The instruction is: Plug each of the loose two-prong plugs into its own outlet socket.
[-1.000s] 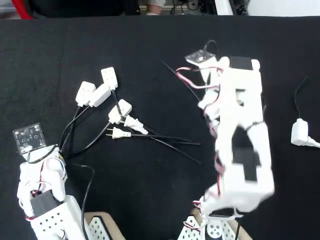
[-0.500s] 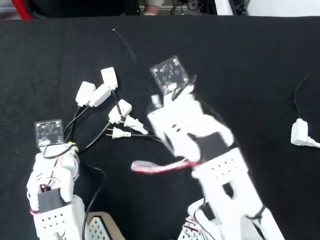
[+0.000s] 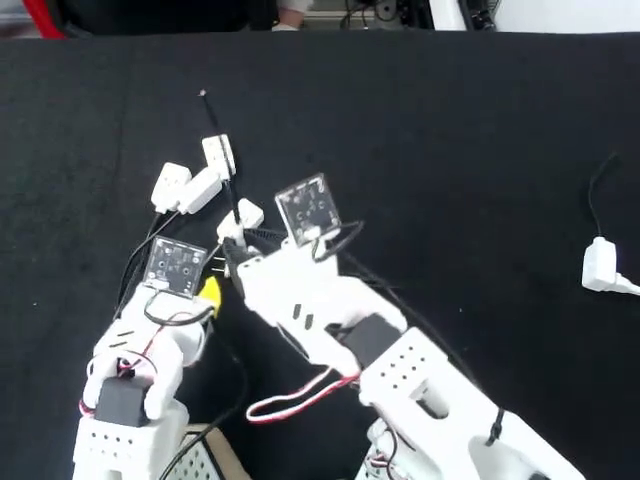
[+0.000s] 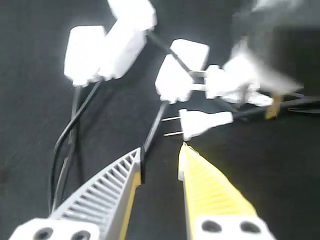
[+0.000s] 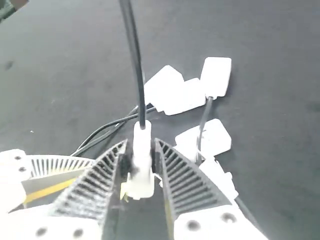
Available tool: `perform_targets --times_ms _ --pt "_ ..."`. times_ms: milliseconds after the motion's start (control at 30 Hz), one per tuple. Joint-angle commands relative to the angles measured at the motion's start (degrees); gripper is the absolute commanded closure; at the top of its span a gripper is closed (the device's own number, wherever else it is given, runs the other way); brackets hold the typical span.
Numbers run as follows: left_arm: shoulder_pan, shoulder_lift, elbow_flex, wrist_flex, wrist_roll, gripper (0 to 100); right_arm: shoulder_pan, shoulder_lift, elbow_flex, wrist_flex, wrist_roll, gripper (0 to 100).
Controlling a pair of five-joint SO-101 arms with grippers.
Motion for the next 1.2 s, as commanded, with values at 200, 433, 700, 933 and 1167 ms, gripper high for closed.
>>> perform_targets --times_ms 200,433,700,933,1167 --pt "4.09 -0.35 -2.68 -5.8 0.0 87 -0.79 -15.96 12.0 -11.6 -2.73 98.6" --pt "6.2 -0.44 -6.37 -5.8 5.54 87 -0.7 -32.84 19.3 -9.23 -10.99 98.6" --pt "9.98 -0.35 -9.63 -5.89 8.09 87 -0.88 -35.91 16.75 0.44 -12.04 98.6" --pt "10.24 -0.26 -8.04 -10.02 8.18 87 -4.92 -35.82 16.75 2.46 -9.49 98.6" --pt "5.49 -0.26 -5.76 -14.42 8.09 87 -6.68 -35.82 11.82 13.98 -6.07 98.6"
